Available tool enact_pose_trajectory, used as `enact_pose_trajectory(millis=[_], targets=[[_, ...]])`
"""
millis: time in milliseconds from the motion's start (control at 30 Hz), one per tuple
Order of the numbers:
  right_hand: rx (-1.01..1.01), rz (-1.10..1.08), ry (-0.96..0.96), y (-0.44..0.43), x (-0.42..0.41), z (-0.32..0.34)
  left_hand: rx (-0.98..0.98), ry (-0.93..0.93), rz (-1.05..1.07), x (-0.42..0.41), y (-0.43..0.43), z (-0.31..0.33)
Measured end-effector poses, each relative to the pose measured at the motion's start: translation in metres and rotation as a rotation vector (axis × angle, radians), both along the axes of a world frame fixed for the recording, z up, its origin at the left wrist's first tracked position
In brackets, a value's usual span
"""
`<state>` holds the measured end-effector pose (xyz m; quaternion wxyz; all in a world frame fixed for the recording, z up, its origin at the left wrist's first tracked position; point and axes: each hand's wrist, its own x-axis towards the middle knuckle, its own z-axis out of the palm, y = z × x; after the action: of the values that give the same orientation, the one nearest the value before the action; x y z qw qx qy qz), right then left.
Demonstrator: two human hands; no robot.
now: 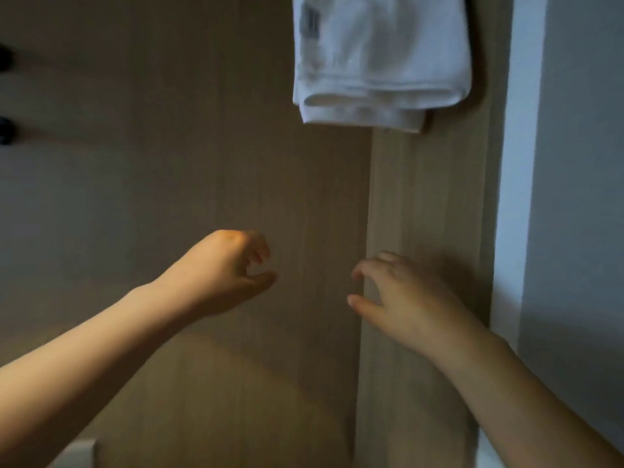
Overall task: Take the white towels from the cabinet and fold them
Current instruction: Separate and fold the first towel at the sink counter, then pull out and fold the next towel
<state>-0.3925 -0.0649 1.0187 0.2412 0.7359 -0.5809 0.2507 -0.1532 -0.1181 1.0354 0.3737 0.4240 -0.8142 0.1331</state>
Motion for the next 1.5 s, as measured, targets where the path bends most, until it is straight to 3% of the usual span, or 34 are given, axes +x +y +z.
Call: enact_pose_trajectory(millis=[167,367,733,967,1167,1500], targets=[[0.233,0.148,0.024,0.006,0.005,-0.062,0.116,-0.077,0.202,0.012,0.043,-0.082],[0.549,0.279,0.077,0.011,0.035,-0.158,0.391,-0.202,0.37,0.021,0.092,-0.181],[0.976,0.487,0.193,0.048,0.107,-0.281,0.879,-0.065,0.618,0.059,0.204,-0.323],[1.104,0.608,0.23,0.086,0.171,-0.318,1.024,-0.005,0.778,0.09,0.269,-0.352],[1.109,0.631,0.184,0.099,0.189,-0.328,1.034,0.019,0.82,0.11,0.297,-0.357],[1.077,0.676,0.128,0.045,0.215,-0.328,0.994,0.104,0.887,0.137,0.247,-0.352]])
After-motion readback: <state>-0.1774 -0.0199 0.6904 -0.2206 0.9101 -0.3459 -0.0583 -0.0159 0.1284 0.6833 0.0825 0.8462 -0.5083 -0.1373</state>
